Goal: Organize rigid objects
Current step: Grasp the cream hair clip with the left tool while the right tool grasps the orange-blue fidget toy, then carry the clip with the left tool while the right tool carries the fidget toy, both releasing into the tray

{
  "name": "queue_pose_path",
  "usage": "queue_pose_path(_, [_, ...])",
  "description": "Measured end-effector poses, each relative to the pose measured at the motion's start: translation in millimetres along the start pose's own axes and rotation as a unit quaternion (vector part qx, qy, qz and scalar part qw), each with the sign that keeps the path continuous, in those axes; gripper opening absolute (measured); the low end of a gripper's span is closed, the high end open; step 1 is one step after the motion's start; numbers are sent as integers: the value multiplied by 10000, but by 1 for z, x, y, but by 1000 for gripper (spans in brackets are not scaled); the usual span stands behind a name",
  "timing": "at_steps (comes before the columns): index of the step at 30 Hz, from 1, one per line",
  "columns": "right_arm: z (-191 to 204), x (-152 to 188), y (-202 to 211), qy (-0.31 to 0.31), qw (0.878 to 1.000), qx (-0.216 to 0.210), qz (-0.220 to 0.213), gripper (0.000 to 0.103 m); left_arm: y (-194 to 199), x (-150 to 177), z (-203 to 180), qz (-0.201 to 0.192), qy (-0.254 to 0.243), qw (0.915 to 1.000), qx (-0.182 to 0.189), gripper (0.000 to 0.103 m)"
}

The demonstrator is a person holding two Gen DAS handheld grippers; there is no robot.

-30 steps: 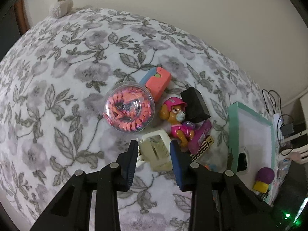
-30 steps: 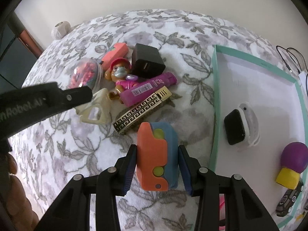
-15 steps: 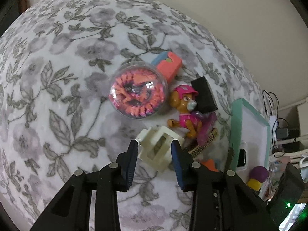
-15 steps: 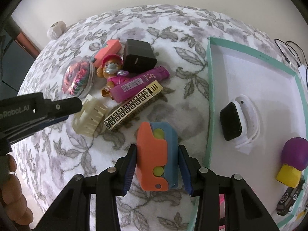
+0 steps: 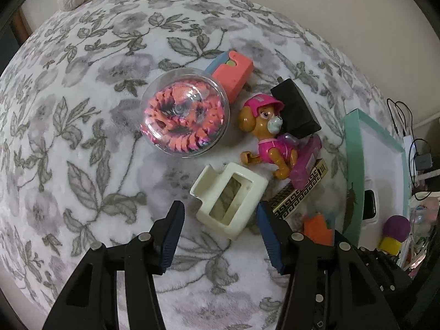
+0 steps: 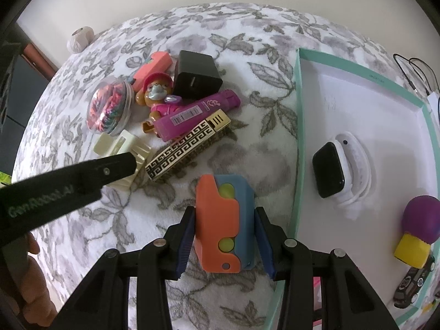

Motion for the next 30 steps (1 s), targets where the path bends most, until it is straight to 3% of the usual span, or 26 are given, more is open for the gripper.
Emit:
queue_pose_path(3, [2,0,0,17,10000,1,28,45,2,0,-4,-26,-111,9999,7,46])
queue_pose_path(21, [-1,-10,26,20,9993,-306,-193,45,35,-10,6,-344,-14,9994,7,41])
queue_pose_path(30, [-23,-31,69,-198,9965,-408,-703,45,84,-33,-17,-1021,-121,9945,207,41])
Point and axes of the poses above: each gripper's, at about its wrist camera, not at the fingertips, and y roughly against the way its jaws point, z to its left, x to its underside, the point moved 10 cm from there along -y, roughly the way its jaws point, and after that the axes turned 9 degrees about x, right-handed, at the moved point
